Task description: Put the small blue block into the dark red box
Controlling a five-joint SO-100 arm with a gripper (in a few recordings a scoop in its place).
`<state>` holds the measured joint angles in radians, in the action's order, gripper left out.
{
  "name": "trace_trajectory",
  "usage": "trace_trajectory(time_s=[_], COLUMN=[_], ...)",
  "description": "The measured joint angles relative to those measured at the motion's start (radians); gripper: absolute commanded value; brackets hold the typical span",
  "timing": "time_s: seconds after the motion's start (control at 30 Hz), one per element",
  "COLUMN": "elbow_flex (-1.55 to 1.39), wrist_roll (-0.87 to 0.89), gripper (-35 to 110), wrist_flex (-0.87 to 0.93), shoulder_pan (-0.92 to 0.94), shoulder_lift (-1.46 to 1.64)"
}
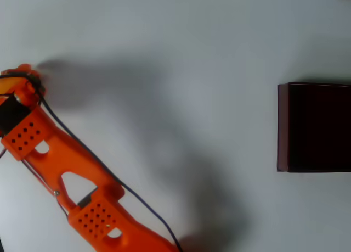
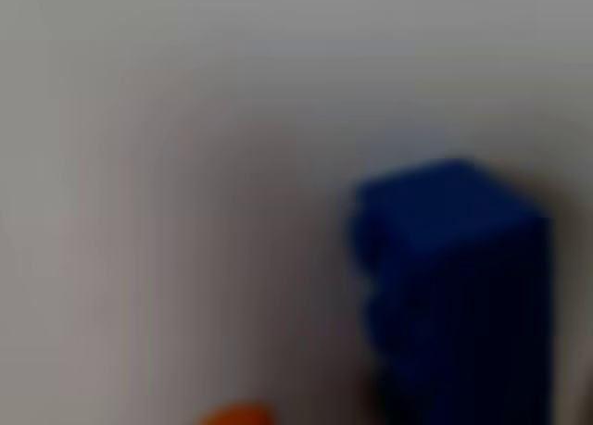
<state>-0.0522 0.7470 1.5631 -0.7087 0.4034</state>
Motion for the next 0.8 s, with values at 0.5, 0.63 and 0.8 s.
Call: trace_trajectory(time_s=[0.5,0.63,0.8], elbow_flex=[0.037,0.040,0.038], wrist_roll=[-0.009,-0.011,-0.011], gripper=[22,21,0], wrist_flex=[0.071,0.046,0.025], shoulder_pan=[0.002,0.002,0.002], shoulder_lift=[-0.035,-0.035,-0.035])
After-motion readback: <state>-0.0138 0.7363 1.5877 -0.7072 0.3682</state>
